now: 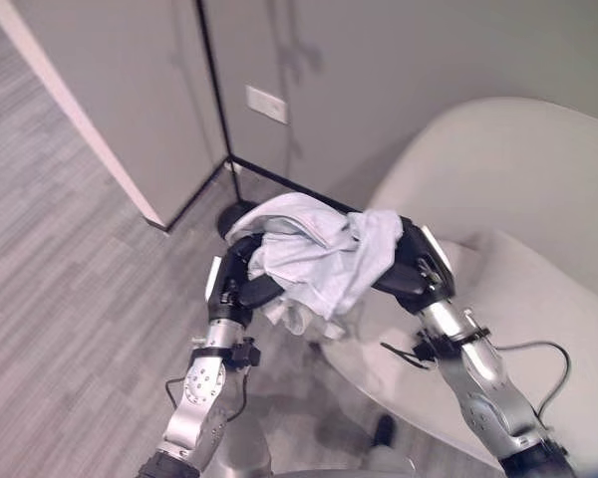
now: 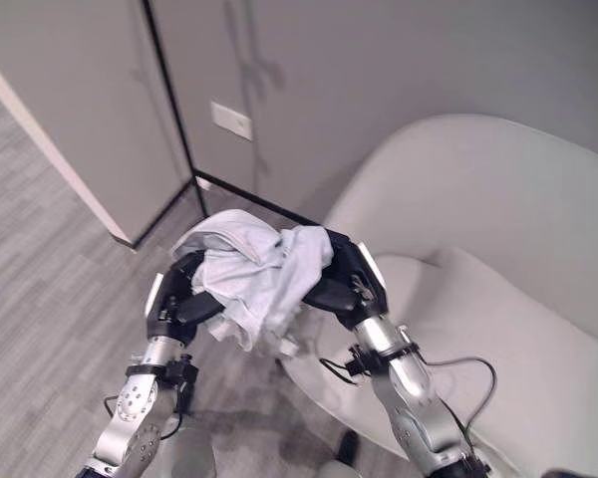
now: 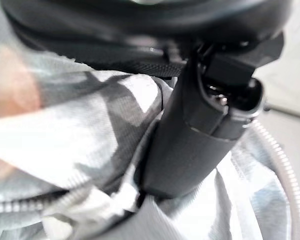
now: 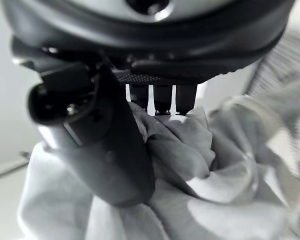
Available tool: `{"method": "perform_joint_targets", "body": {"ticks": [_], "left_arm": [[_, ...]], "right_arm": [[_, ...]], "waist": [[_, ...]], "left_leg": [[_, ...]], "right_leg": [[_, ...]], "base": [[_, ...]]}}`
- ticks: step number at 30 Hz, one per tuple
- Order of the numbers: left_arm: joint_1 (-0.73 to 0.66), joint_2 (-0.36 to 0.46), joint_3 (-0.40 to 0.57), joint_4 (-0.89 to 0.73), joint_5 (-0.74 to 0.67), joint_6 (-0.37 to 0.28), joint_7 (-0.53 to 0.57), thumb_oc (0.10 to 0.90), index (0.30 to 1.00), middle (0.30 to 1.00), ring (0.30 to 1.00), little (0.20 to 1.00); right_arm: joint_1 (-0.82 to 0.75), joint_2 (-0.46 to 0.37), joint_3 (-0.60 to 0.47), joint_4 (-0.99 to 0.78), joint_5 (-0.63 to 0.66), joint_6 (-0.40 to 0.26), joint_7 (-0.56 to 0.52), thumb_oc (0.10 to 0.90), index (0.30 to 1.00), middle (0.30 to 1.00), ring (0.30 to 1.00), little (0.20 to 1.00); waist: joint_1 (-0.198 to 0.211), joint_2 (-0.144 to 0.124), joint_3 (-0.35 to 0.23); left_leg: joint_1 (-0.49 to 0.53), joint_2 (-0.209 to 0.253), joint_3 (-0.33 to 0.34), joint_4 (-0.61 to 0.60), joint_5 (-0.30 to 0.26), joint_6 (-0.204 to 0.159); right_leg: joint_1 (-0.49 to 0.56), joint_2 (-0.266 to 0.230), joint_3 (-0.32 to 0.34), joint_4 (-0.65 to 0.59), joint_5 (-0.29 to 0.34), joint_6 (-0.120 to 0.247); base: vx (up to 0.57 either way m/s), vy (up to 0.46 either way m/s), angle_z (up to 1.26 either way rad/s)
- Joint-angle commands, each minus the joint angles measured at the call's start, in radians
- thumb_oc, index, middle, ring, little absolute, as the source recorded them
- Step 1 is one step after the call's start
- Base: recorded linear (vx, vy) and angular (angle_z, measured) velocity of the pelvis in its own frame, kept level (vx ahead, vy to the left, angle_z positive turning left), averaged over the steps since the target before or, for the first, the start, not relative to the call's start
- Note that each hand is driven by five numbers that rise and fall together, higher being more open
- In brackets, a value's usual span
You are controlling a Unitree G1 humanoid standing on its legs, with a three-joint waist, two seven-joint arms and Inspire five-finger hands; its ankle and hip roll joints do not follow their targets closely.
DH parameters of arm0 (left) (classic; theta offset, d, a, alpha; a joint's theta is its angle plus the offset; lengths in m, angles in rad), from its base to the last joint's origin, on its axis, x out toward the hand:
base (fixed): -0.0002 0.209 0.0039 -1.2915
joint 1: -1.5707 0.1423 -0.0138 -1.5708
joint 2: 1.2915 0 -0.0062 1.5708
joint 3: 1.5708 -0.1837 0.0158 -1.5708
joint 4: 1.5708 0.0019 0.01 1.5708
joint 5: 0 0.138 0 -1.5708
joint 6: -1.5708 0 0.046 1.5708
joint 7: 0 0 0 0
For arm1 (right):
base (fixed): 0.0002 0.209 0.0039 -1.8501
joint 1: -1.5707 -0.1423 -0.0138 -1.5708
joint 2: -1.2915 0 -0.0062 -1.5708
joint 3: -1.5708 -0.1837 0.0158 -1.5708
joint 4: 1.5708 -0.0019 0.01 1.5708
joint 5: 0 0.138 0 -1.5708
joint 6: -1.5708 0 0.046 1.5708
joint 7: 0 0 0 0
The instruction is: Hang the clothes on the sofa on the clothes rack.
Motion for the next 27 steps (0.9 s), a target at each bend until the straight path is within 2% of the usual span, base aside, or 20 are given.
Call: {"method": "perform_joint_targets", "body": {"ticks": [1, 2, 3, 5, 6, 8, 9, 10, 12, 13, 15, 17, 20, 21, 22, 23, 24, 25, 26, 27], "left_arm": [[0.006, 0.064, 0.131, -0.209, 0.004, -0.12, 0.014, 0.4, 0.3, 0.3, 0.3, 0.3], [0.004, 0.122, 0.172, -0.213, 0.083, -0.119, 0.031, 0.4, 0.3, 0.3, 0.3, 0.3], [0.005, 0.14, 0.191, -0.2, 0.131, -0.129, 0.054, 0.4, 0.3, 0.3, 0.3, 0.3], [0.005, 0.139, 0.19, -0.201, 0.132, -0.129, 0.055, 0.4, 0.3, 0.3, 0.3, 0.3], [0.035, 0.13, 0.202, -0.208, 0.116, -0.125, 0.04, 0.4, 0.3, 0.3, 0.3, 0.3], [0.06, 0.123, 0.207, -0.216, 0.105, -0.109, 0.019, 0.4, 0.3, 0.3, 0.3, 0.3], [0.06, 0.123, 0.207, -0.216, 0.105, -0.109, 0.019, 0.4, 0.3, 0.3, 0.3, 0.3], [0.056, 0.118, 0.201, -0.203, 0.116, -0.105, 0.017, 0.4, 0.3, 0.3, 0.3, 0.3], [0.046, 0.098, 0.187, -0.191, 0.12, -0.103, 0.015, 0.4, 0.3, 0.3, 0.3, 0.3], [0.041, 0.084, 0.177, -0.187, 0.118, -0.103, 0.013, 0.4, 0.3, 0.3, 0.3, 0.3], [0.039, 0.072, 0.154, -0.178, 0.12, -0.1, 0.001, 0.4, 0.3, 0.3, 0.3, 0.3], [0.031, 0.073, 0.139, -0.174, 0.137, -0.091, -0.002, 0.4, 0.3, 0.3, 0.3, 0.3], [0.048, 0.076, 0.137, -0.174, 0.135, -0.091, -0.014, 0.4, 0.3, 0.3, 0.3, 0.3], [0.05, 0.077, 0.137, -0.175, 0.134, -0.091, -0.014, 0.4, 0.3, 0.3, 0.3, 0.3], [0.058, 0.06, 0.134, -0.167, 0.129, -0.091, -0.015, 0.4, 0.3, 0.3, 0.3, 0.3], [0.058, 0.06, 0.133, -0.167, 0.129, -0.091, -0.015, 0.4, 0.3, 0.3, 0.3, 0.3], [0.059, 0.041, 0.13, -0.149, 0.119, -0.095, -0.009, 0.4, 0.3, 0.3, 0.3, 0.3], [0.05, 0.028, 0.125, -0.131, 0.116, -0.099, 0.007, 0.4, 0.3, 0.3, 0.3, 0.3], [0.033, 0.027, 0.124, -0.124, 0.126, -0.103, 0.021, 0.4, 0.3, 0.3, 0.3, 0.3], [0.012, 0.039, 0.13, -0.12, 0.158, -0.117, 0.035, 0.4, 0.3, 0.3, 0.3, 0.3]], "right_arm": [[-0.081, -0.043, -0.076, -0.012, 0.012, -0.071, -0.004, 0.4, 0.3, 0.3, 0.3, 0.3], [-0.07, -0.021, -0.065, -0.005, 0.0, -0.066, 0.0, 0.4, 0.3, 0.3, 0.3, 0.3], [-0.037, -0.016, -0.069, -0.019, 0.004, -0.073, 0.017, 0.4, 0.3, 0.3, 0.3, 0.3], [-0.036, -0.016, -0.07, -0.019, 0.005, -0.073, 0.017, 0.4, 0.3, 0.3, 0.3, 0.3], [-0.022, -0.027, -0.085, -0.035, 0.027, -0.073, 0.034, 0.4, 0.3, 0.3, 0.3, 0.3], [-0.02, -0.03, -0.088, -0.029, 0.048, -0.068, 0.045, 0.4, 0.3, 0.3, 0.3, 0.3], [-0.02, -0.03, -0.088, -0.029, 0.048, -0.068, 0.045, 0.4, 0.3, 0.3, 0.3, 0.3], [-0.033, -0.037, -0.081, -0.01, 0.042, -0.065, 0.043, 0.4, 0.3, 0.3, 0.3, 0.3], [-0.041, -0.043, -0.085, 0.008, 0.052, -0.075, 0.039, 0.4, 0.3, 0.3, 0.3, 0.3], [-0.039, -0.042, -0.091, 0.009, 0.057, -0.078, 0.035, 0.4, 0.3, 0.3, 0.3, 0.3], [-0.028, -0.042, -0.099, 0.003, 0.063, -0.079, 0.032, 0.4, 0.3, 0.3, 0.3, 0.3], [-0.031, -0.035, -0.094, 0.007, 0.058, -0.074, 0.029, 0.4, 0.3, 0.3, 0.3, 0.3], [-0.026, -0.023, -0.085, 0.01, 0.048, -0.07, 0.027, 0.4, 0.3, 0.3, 0.3, 0.3], [-0.024, -0.023, -0.085, 0.009, 0.047, -0.069, 0.027, 0.4, 0.3, 0.3, 0.3, 0.3], [-0.005, -0.019, -0.097, 0.018, 0.042, -0.072, 0.028, 0.4, 0.3, 0.3, 0.3, 0.3], [-0.004, -0.019, -0.098, 0.017, 0.042, -0.072, 0.028, 0.4, 0.3, 0.3, 0.3, 0.3], [0.012, -0.016, -0.113, 0.023, 0.034, -0.073, 0.014, 0.4, 0.3, 0.3, 0.3, 0.3], [0.013, -0.018, -0.123, 0.032, 0.034, -0.08, 0.007, 0.4, 0.3, 0.3, 0.3, 0.3], [0.014, -0.021, -0.137, 0.033, 0.035, -0.084, 0.008, 0.4, 0.3, 0.3, 0.3, 0.3], [0.015, -0.032, -0.16, 0.033, 0.037, -0.094, 0.003, 0.4, 0.3, 0.3, 0.3, 0.3]], "waist": [[0.03, -0.016, -0.137], [0.039, -0.014, -0.127], [0.022, -0.015, -0.133], [0.021, -0.017, -0.136], [0.012, -0.009, -0.146], [0.011, -0.008, -0.146], [0.011, -0.008, -0.147], [-0.011, -0.015, -0.113], [-0.044, -0.028, -0.081], [-0.059, -0.038, -0.072], [-0.081, -0.047, -0.062], [-0.097, -0.054, -0.066], [-0.109, -0.059, -0.086], [-0.11, -0.058, -0.085], [-0.118, -0.038, -0.117], [-0.122, -0.042, -0.118], [-0.14, -0.022, -0.156], [-0.153, 0.007, -0.187], [-0.164, 0.021, -0.198], [-0.174, 0.03, -0.191]], "left_leg": [[0.071, 0.052, 0.026, -0.121, -0.033, 0.06], [0.091, 0.011, 0.042, -0.13, -0.039, 0.097], [0.137, -0.041, 0.014, -0.18, -0.025, 0.132], [0.136, -0.043, 0.014, -0.186, -0.018, 0.132], [0.187, -0.079, -0.005, -0.243, -0.006, 0.169], [0.239, -0.092, -0.009, -0.288, 0.008, 0.188], [0.238, -0.092, -0.01, -0.289, 0.008, 0.188], [0.297, -0.121, -0.033, -0.302, 0.003, 0.204], [0.351, -0.172, -0.077, -0.3, -0.016, 0.22], [0.37, -0.203, -0.104, -0.299, -0.02, 0.228], [0.413, -0.238, -0.161, -0.302, -0.041, 0.241], [0.453, -0.258, -0.202, -0.3, -0.071, 0.252], [0.5, -0.264, -0.202, -0.287, -0.12, 0.258], [0.503, -0.263, -0.204, -0.286, -0.122, 0.258], [0.55, -0.239, -0.215, -0.286, -0.161, 0.258], [0.545, -0.244, -0.22, -0.286, -0.154, 0.258], [0.584, -0.222, -0.224, -0.284, -0.174, 0.244], [0.582, -0.196, -0.204, -0.238, -0.132, 0.209], [0.571, -0.18, -0.186, -0.189, -0.086, 0.169], [0.508, -0.166, -0.099, -0.058, -0.001, 0.089]], "right_leg": [[0.023, -0.067, -0.003, -0.022, 0.156, 0.098], [0.008, -0.084, -0.038, 0.054, 0.187, 0.065], [-0.011, 0.002, 0.03, 0.12, 0.107, 0.02], [-0.015, 0.0, 0.031, 0.122, 0.107, 0.019], [-0.041, 0.113, 0.062, 0.177, -0.022, -0.015], [-0.075, 0.219, 0.04, 0.196, -0.133, -0.053], [-0.076, 0.219, 0.04, 0.195, -0.133, -0.054], [-0.179, 0.348, 0.077, 0.213, -0.153, -0.067], [-0.246, 0.459, 0.156, 0.16, -0.119, -0.053], [-0.284, 0.491, 0.181, 0.128, -0.088, -0.046], [-0.318, 0.523, 0.189, 0.076, -0.046, -0.04], [-0.331, 0.525, 0.132, 0.038, -0.018, -0.027], [-0.296, 0.496, 0.031, 0.013, -0.014, -0.039], [-0.291, 0.497, 0.028, 0.01, -0.014, -0.039], [-0.279, 0.512, 0.035, 0.04, -0.044, -0.068], [-0.282, 0.504, 0.032, 0.039, -0.04, -0.067], [-0.25, 0.513, 0.035, 0.042, -0.064, -0.089], [-0.213, 0.52, 0.03, 0.021, -0.067, -0.094], [-0.197, 0.526, 0.03, 0.007, -0.068, -0.092], [-0.158, 0.517, 0.033, -0.013, -0.071, -0.093]], "base": [[0.07, 0.528, 0.42], [0.21, 0.721, 0.37], [0.21, 0.72, 0.32], [0.14, 0.351, 0.67], [0.22, 0.495, 0.87], [0.21, 0.402, 0.43], [0.19, 0.237, 0.06], [0.22, 0.218, -0.08], [0.29, 0.256, -0.06], [0.27, 0.189, 0.34], [0.29, 0.123, 0.86], [0.33, 0.08, 1.12], [0.27, 0.056, 0.63], [0.39, 0.045, -0.1], [0.28, 0.033, -0.18], [0.57, 0.075, 0.16], [0.49, 0.09, 0.33], [0.62, 0.119, 0.37], [0.41, 0.168, 0.25], [0.27, 0.151, 0.35]]}}
